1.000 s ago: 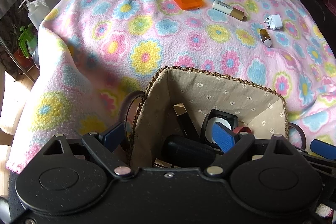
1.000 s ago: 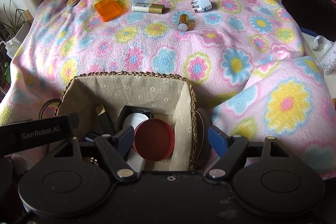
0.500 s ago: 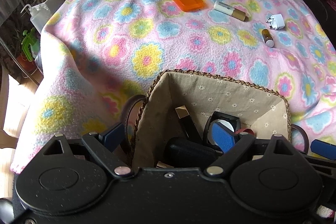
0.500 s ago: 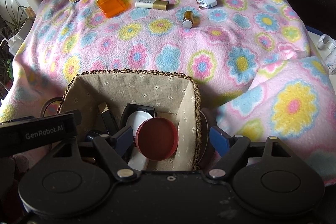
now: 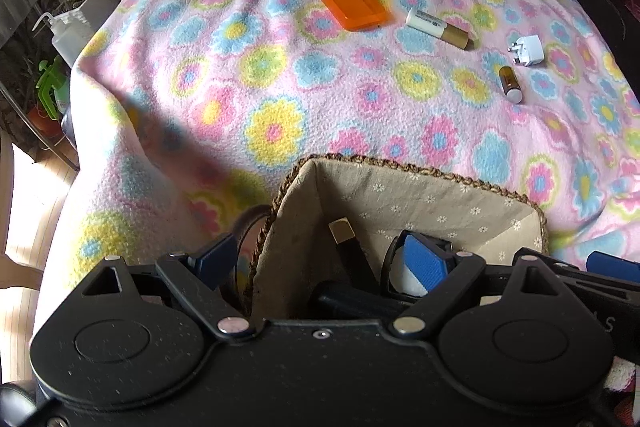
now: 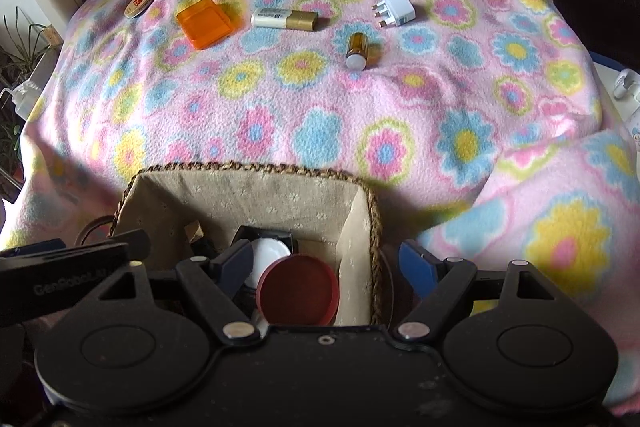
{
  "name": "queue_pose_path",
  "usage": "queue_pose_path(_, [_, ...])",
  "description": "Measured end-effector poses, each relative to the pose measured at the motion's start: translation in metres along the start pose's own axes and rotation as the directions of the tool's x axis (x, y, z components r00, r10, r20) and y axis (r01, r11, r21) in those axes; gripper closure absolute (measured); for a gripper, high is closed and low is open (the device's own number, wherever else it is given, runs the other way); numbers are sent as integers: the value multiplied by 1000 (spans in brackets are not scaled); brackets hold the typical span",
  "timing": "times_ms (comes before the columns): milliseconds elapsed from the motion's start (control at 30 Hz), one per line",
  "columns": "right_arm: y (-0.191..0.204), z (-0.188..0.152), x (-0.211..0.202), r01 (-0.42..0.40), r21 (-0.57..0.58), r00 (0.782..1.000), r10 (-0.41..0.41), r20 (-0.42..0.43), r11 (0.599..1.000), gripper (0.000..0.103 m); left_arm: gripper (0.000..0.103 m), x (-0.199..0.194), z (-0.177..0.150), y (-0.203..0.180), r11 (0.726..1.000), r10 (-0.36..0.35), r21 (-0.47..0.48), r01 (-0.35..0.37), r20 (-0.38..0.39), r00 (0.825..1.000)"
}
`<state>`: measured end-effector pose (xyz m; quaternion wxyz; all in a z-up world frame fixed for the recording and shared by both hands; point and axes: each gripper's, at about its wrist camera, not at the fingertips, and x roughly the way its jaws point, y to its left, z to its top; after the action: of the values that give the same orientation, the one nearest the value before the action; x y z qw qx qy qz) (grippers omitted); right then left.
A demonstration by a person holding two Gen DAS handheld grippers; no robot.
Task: Organize rigid objects
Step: 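Move both open tools back over the items on the blanket, then grasp the orange translucent case with the left tool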
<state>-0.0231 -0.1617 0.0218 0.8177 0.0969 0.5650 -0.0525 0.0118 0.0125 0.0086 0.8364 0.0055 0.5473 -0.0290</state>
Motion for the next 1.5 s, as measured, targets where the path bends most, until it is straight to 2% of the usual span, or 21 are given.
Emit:
queue_pose_path(167, [-3,18,0,61,-41,994,-57,94,997,23,16,-2,26,-1,1000,5,16,-6,45,999])
queue_pose_path(267, [-5,28,-4,128,-67,973,-112,202,989,21,16,1,44,-3,999,15,39,-17,71,997])
queue_pose_path(333, [-5,35,-5,167,-87,952,-137,272,982,8,16,5,57,-4,998,21,54,-26,85,996])
queue_pose_path(433, [-7,49,-1,197,-105,932,-153,328,975,8,16,12,76,-6,996,40,73,-48,111,993])
queue_pose_path(567, [-10,70,14,160,-106,941,-119,316,981,11,16,27,102,-10,991,45,121,-62,135,990])
queue_pose_path(667, [-11,85,29,137,-107,952,-101,288,985,26,16,40,119,-14,981,43,180,-70,151,988])
queue_pose_path(800, [-12,103,54,126,-104,964,-97,247,987,28,16,61,139,-17,965,18,255,-57,152,988])
queue_pose_path(967, [-15,119,81,131,-102,971,-107,213,986,28,16,93,160,-29,906,31,412,-101,175,984])
queue_pose_path(1133, [-22,123,104,119,-76,981,-106,160,990,28,16,118,180,-35,810,-58,586,-39,146,988])
queue_pose_path(1200, [-24,124,108,111,-67,984,-100,145,992,28,15,127,187,-37,777,-64,628,-39,140,988])
queue_pose_path(1400, [-30,127,115,91,-36,989,-86,124,995,28,15,150,218,-37,763,-91,646,-8,119,989])
queue_pose_path(1500, [-33,129,119,84,-17,991,-81,106,996,28,10,164,228,-37,751,-98,660,14,90,991])
